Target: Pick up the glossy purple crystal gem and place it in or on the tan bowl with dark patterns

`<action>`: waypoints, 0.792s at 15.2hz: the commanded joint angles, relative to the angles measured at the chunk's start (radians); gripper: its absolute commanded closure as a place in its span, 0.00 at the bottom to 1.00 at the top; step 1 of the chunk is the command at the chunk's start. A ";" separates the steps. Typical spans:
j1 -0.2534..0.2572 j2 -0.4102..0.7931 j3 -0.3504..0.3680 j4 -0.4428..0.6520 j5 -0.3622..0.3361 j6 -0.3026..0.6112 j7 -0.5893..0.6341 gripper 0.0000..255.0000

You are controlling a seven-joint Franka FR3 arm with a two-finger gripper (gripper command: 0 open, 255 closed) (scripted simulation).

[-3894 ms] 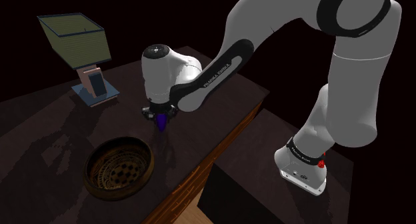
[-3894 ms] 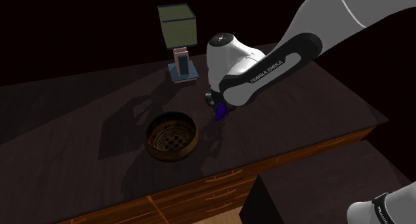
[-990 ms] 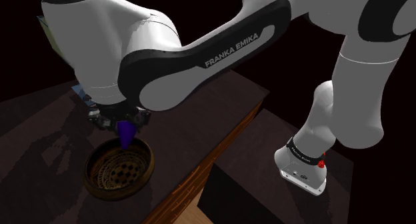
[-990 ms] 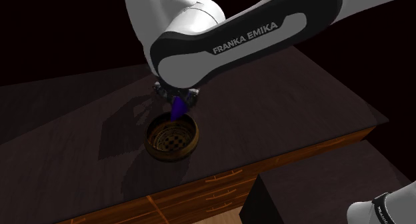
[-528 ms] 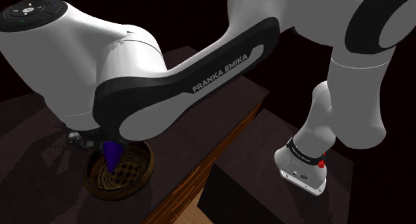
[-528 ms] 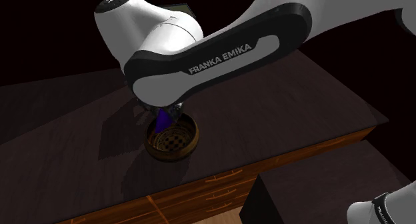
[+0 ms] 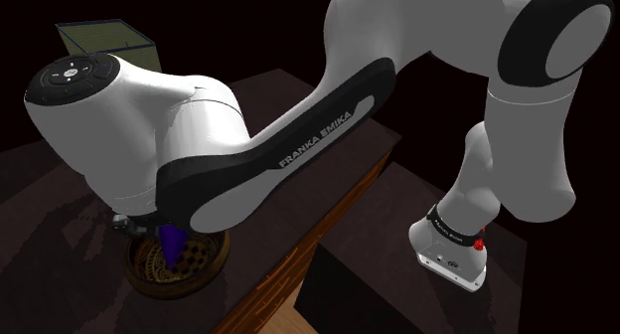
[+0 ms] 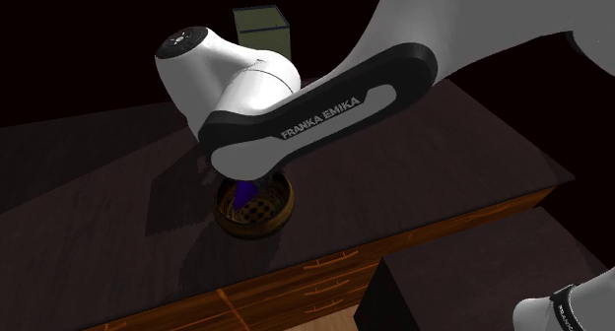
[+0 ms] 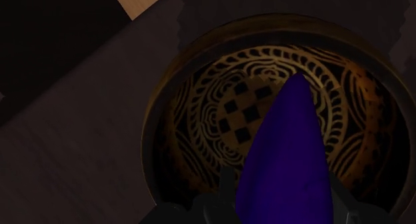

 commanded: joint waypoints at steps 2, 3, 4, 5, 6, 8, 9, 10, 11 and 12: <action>0.002 0.011 -0.003 -0.010 -0.006 0.021 0.007 1.00; 0.002 0.011 -0.003 -0.010 -0.006 0.021 0.007 1.00; 0.002 0.011 -0.003 -0.010 -0.006 0.021 0.007 1.00; 0.002 0.011 -0.003 -0.010 -0.006 0.021 0.007 1.00; 0.002 0.011 -0.003 -0.010 -0.006 0.021 0.007 1.00; 0.002 0.011 -0.003 -0.010 -0.006 0.021 0.007 1.00; 0.002 0.011 -0.003 -0.010 -0.006 0.021 0.007 1.00; 0.002 0.011 -0.003 -0.010 -0.006 0.021 0.007 0.00; 0.002 0.011 -0.003 -0.010 -0.006 0.021 0.007 0.00; 0.002 0.011 -0.003 -0.010 -0.006 0.021 0.007 0.00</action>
